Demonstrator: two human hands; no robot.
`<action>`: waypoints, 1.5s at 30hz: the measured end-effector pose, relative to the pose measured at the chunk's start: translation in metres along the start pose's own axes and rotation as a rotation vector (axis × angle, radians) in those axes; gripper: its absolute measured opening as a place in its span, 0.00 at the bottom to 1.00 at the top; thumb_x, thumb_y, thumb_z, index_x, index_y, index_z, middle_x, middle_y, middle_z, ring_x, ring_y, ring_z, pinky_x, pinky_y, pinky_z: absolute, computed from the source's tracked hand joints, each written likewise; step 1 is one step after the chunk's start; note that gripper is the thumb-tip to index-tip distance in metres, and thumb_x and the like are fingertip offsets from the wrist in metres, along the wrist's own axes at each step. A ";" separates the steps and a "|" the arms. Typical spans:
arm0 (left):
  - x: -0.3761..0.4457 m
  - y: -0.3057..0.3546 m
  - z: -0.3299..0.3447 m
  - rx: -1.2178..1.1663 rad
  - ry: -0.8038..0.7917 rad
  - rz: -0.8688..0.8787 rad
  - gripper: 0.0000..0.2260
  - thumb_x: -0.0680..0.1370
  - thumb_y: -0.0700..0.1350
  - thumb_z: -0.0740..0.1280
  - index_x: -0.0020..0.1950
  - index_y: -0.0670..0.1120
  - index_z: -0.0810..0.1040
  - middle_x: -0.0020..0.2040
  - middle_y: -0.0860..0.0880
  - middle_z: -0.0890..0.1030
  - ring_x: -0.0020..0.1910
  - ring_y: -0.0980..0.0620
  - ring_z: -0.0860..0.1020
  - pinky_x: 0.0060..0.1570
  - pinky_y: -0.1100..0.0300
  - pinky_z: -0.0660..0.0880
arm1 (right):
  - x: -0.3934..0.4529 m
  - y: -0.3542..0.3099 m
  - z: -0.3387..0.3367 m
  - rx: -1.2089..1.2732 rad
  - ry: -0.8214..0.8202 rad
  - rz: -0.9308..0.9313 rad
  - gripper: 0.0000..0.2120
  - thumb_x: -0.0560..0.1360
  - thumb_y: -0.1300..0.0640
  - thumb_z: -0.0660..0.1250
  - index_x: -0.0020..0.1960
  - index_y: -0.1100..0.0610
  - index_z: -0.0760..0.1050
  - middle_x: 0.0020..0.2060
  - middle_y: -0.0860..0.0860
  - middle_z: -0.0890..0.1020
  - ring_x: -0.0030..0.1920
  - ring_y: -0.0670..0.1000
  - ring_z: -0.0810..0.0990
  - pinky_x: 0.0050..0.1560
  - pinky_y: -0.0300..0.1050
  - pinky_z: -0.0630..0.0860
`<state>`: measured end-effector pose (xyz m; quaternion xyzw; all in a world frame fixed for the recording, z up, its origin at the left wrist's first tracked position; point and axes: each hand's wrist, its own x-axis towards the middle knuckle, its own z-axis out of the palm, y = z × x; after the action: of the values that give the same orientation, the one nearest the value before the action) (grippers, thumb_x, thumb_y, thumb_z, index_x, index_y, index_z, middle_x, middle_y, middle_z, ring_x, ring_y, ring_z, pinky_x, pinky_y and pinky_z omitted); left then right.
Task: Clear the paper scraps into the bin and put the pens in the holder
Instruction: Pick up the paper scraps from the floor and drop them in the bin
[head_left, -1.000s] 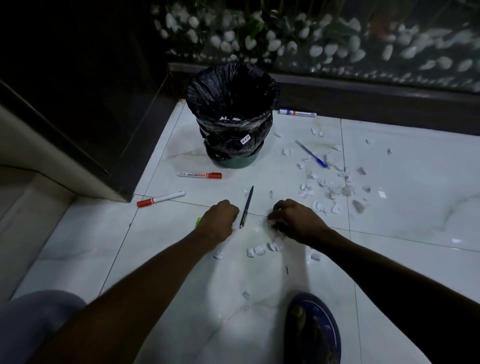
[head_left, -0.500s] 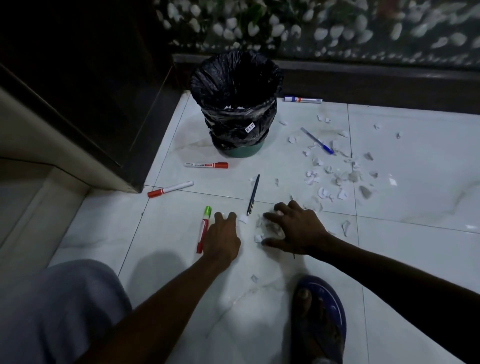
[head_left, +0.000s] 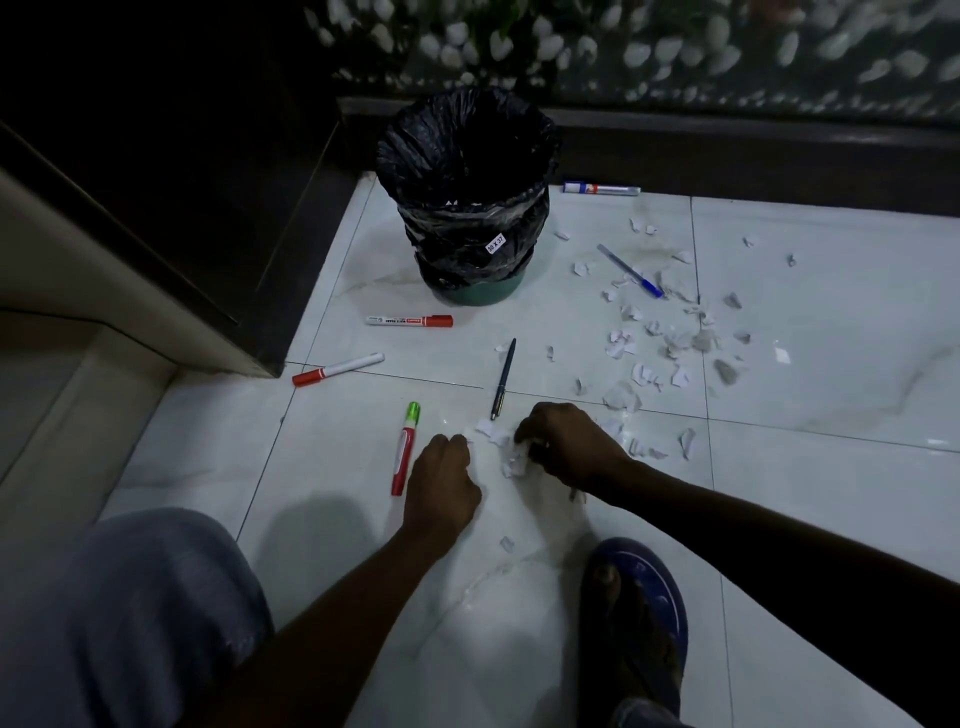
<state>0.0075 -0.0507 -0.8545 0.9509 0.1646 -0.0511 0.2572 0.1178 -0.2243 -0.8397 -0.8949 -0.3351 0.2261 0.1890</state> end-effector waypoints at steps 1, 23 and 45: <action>0.003 0.000 -0.002 0.000 0.000 0.003 0.14 0.72 0.35 0.71 0.55 0.42 0.75 0.49 0.45 0.80 0.49 0.47 0.79 0.40 0.64 0.70 | 0.001 -0.004 0.001 0.005 -0.029 -0.006 0.20 0.73 0.63 0.70 0.64 0.55 0.80 0.56 0.56 0.81 0.56 0.59 0.80 0.52 0.50 0.77; 0.032 -0.012 -0.008 -0.188 -0.048 -0.047 0.15 0.66 0.53 0.68 0.44 0.43 0.80 0.43 0.48 0.82 0.45 0.52 0.80 0.48 0.55 0.78 | 0.035 -0.028 0.023 0.070 0.083 -0.018 0.10 0.72 0.63 0.71 0.51 0.55 0.85 0.50 0.55 0.84 0.53 0.58 0.82 0.53 0.51 0.77; -0.012 -0.005 0.006 0.193 -0.184 0.428 0.32 0.74 0.67 0.61 0.70 0.47 0.71 0.62 0.47 0.71 0.59 0.50 0.73 0.54 0.53 0.77 | -0.013 0.032 -0.025 -0.382 -0.212 -0.079 0.42 0.68 0.33 0.71 0.78 0.41 0.62 0.73 0.49 0.66 0.70 0.54 0.67 0.52 0.51 0.78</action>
<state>-0.0052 -0.0529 -0.8604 0.9756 -0.0700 -0.0971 0.1842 0.1387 -0.2604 -0.8309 -0.8719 -0.4247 0.2436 -0.0117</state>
